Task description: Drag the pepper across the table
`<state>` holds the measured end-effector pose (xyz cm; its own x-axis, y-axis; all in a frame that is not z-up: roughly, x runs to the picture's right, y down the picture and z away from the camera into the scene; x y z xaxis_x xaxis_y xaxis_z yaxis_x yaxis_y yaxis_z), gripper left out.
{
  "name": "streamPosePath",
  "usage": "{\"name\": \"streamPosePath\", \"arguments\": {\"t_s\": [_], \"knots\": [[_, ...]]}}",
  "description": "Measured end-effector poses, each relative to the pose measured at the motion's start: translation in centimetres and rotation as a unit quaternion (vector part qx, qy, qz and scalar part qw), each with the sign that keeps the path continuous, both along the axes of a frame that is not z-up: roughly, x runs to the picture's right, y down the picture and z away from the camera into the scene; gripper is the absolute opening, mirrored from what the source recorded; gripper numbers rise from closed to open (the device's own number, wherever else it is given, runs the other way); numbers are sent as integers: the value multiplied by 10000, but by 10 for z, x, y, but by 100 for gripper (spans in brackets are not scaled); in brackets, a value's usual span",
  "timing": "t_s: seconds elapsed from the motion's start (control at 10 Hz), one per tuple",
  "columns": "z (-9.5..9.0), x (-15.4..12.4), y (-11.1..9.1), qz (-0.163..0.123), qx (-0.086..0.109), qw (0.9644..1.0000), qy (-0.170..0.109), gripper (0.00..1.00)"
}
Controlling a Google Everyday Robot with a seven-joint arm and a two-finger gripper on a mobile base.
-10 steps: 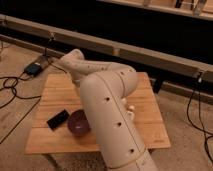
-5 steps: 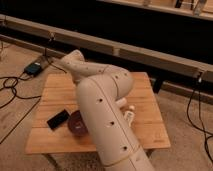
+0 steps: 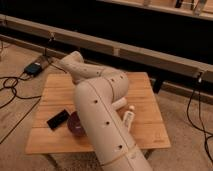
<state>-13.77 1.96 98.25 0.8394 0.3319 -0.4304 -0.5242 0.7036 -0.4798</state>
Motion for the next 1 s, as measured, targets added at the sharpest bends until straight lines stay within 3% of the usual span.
{"name": "streamPosePath", "arguments": {"t_s": [0.5, 0.7, 1.0], "knots": [[9, -2, 5, -103, -64, 9999, 26, 63], [10, -3, 5, -117, -63, 9999, 31, 51], [11, -4, 4, -114, -53, 9999, 14, 21]]}}
